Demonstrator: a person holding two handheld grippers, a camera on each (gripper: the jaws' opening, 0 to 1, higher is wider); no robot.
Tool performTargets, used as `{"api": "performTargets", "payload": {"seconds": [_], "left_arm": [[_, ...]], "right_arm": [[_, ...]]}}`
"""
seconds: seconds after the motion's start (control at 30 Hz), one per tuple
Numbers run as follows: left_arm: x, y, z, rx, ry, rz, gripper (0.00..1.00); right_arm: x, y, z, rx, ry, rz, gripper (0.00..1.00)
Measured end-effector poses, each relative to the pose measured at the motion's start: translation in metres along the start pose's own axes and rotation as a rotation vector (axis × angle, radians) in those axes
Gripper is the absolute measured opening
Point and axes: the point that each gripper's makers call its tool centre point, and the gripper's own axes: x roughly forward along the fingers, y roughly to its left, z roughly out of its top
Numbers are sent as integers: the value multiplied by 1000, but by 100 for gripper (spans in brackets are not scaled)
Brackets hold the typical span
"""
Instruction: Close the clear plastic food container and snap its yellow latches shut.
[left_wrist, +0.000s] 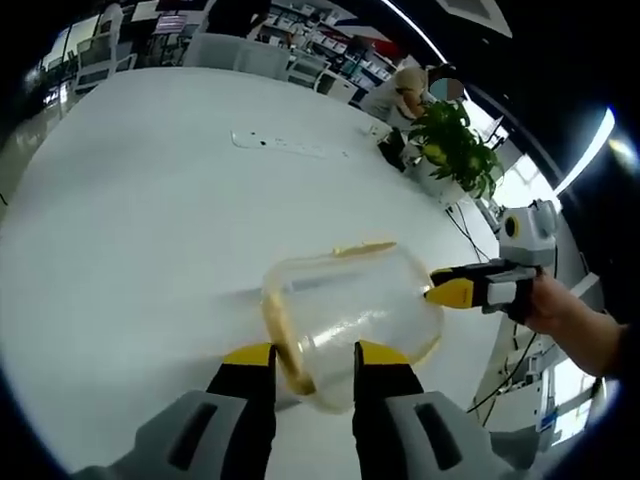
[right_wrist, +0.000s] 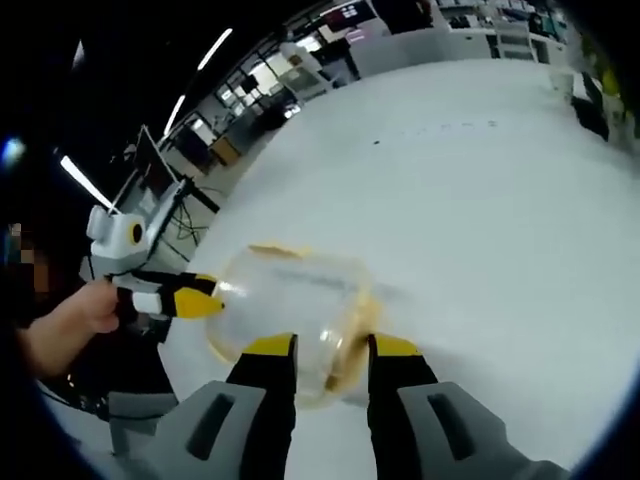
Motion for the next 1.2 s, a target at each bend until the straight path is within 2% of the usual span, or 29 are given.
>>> {"api": "performTargets", "payload": {"seconds": [0.03, 0.07, 0.1, 0.13, 0.33, 0.47, 0.53, 0.57, 0.63, 0.7, 0.87, 1.03, 1.2], "left_arm": [[0, -1, 0, 4, 1, 1, 22], [1, -2, 0, 5, 0, 1, 22], [0, -2, -1, 4, 0, 0, 22], [0, -2, -1, 5, -1, 1, 22], [0, -1, 0, 2, -7, -5, 23], [-1, 0, 1, 9, -23, -29, 25], [-3, -1, 3, 76, -22, -27, 24], [-5, -1, 5, 141, -22, -15, 23], [-10, 0, 8, 251, -10, 2, 21], [-13, -1, 15, 308, -7, -1, 20], [-17, -8, 34, 391, -17, -23, 21], [-14, -10, 44, 461, 9, -26, 21], [-7, -23, 46, 633, 38, -78, 20]], "right_arm": [[0, 2, -2, 38, -1, 12, 23], [2, 3, -1, 21, 2, 29, 22], [1, 1, 7, 46, -31, 12, 22], [0, 3, 8, 4, -17, 1, 22], [-1, 8, 13, 7, -14, 9, 24], [-2, 9, 7, -14, -20, 12, 27], [-6, 10, 4, -87, -29, -10, 26], [-10, 12, 6, -138, -41, -23, 25], [-16, 19, 7, -170, -57, -7, 25], [-20, 18, 8, -195, -70, -15, 25], [-25, 17, 11, -247, -93, -20, 21], [-23, 22, 10, -270, -100, -1, 20], [-18, 29, 12, -320, -104, 19, 17]]}}
